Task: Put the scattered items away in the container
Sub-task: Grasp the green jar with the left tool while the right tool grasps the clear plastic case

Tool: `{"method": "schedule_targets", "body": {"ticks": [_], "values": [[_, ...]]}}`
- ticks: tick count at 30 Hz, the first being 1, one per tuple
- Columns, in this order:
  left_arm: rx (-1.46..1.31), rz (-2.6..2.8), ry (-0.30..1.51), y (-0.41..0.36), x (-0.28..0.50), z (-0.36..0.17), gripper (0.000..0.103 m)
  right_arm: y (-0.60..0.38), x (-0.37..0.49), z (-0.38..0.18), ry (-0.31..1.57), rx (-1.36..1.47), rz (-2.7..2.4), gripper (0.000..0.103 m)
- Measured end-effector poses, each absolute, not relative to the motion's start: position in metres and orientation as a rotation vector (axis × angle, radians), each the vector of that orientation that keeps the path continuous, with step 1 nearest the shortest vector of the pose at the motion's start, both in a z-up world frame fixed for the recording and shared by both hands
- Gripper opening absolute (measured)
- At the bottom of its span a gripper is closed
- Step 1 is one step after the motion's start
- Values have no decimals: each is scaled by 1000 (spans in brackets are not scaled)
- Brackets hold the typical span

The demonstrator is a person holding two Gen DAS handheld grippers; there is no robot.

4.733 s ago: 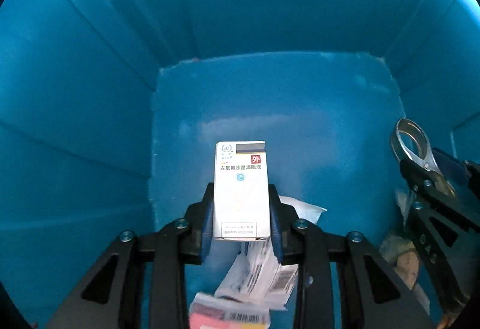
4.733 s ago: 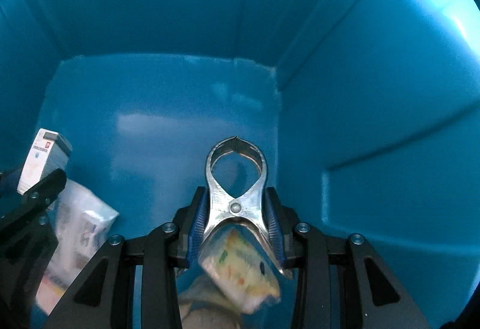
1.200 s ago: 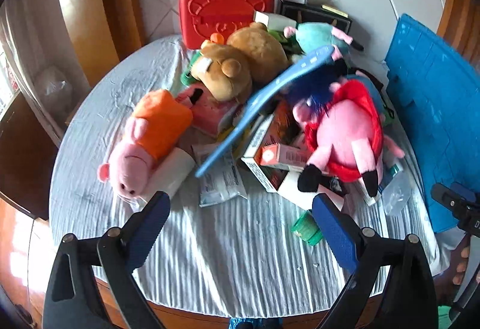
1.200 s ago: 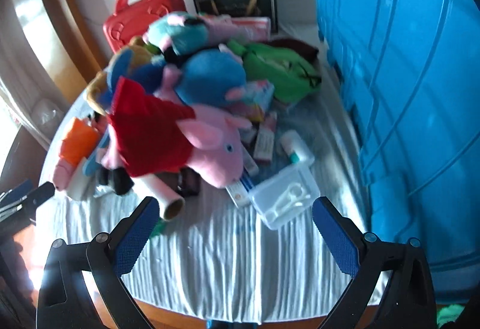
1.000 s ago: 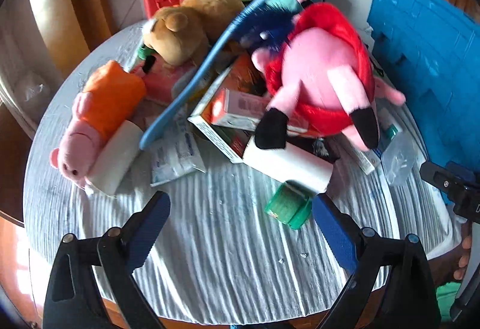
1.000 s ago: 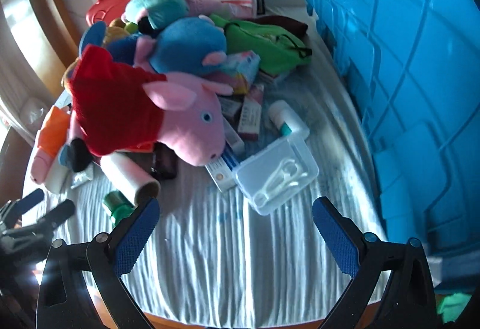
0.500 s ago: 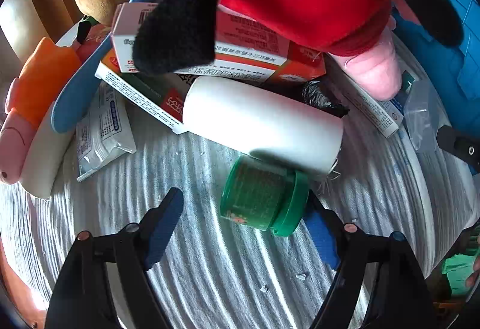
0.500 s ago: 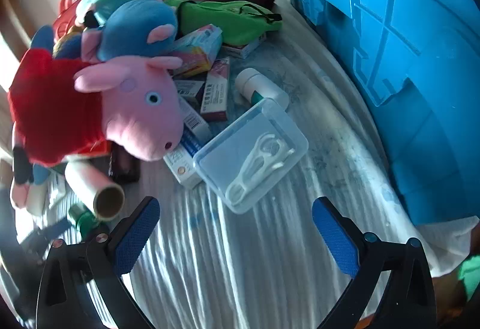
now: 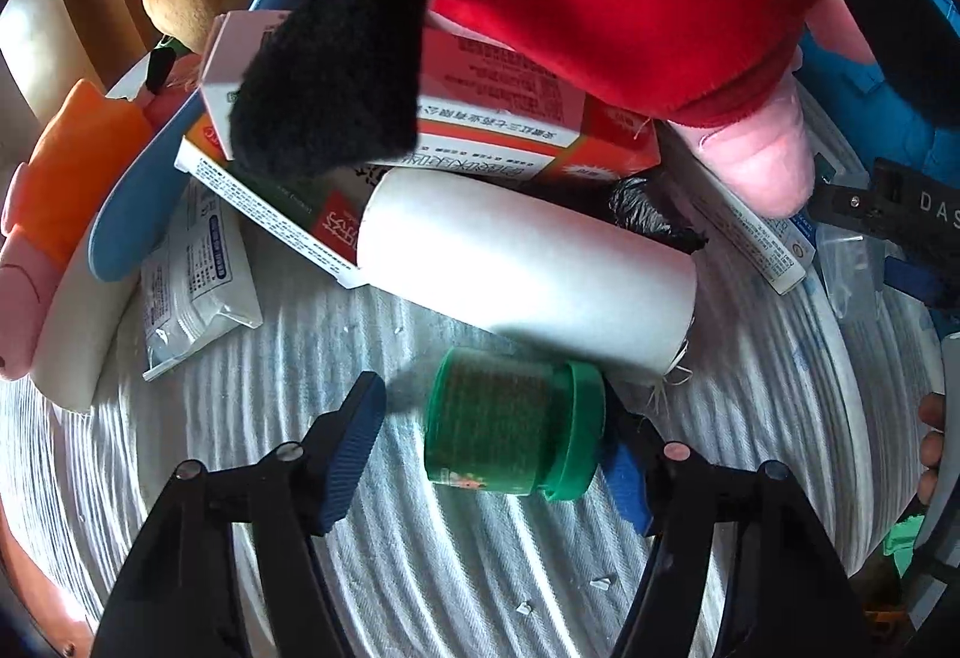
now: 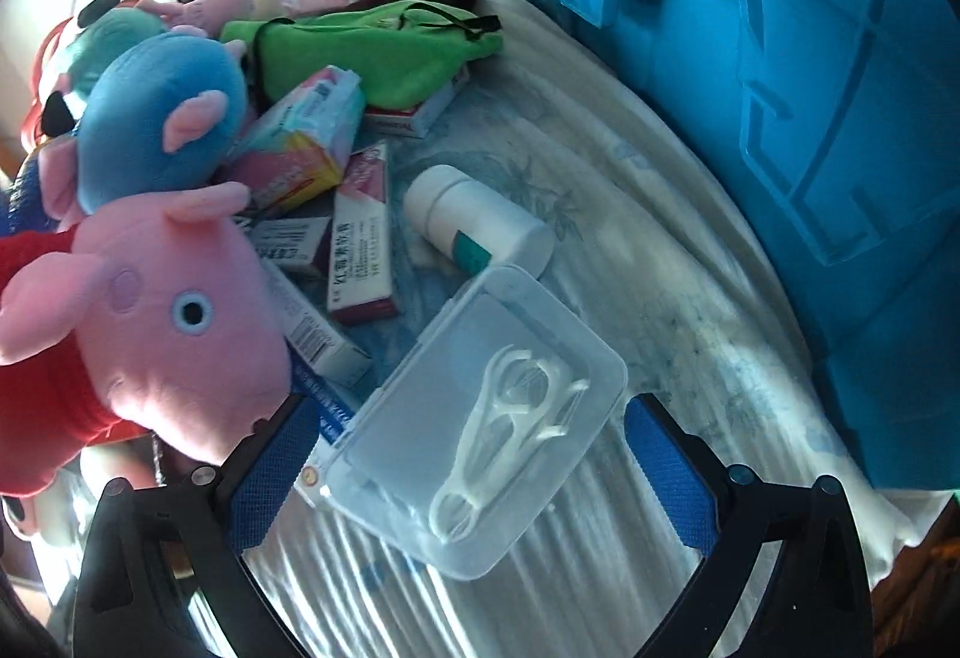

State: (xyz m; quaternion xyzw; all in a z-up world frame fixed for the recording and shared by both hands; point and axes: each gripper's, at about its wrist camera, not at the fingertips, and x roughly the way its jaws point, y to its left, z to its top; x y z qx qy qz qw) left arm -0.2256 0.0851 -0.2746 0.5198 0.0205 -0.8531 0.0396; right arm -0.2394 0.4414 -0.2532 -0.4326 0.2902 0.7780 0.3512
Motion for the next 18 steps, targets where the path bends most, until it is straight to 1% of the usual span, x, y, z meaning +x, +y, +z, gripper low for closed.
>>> {"method": "schedule_targets", "body": {"ticks": [3,6,7,8,9,11,15,18], "values": [[1592,-2614,64,86,-225,-275,67,442,-238,-262,783,-1143,2029,103],[1593,-2618,68,87,-224,-275,67,435,-238,-259,748,-1190,2049,101],[1591,-2619,69,87,-223,-274,67,431,-237,-257,729,-1197,2065,91],[1586,-2621,71,88,-221,-274,63,426,-237,-253,700,-1203,2090,82],[1582,-2622,74,88,-219,-273,56,420,-237,-250,655,-1220,2105,80],[1585,-2622,79,89,-215,-272,49,411,-236,-248,594,-1259,2123,75],[1582,-2622,85,89,-209,-271,49,397,-226,-250,554,-1332,2137,73],[1577,-2620,106,87,-204,-271,49,393,-218,-252,574,-1355,2150,73]]}}
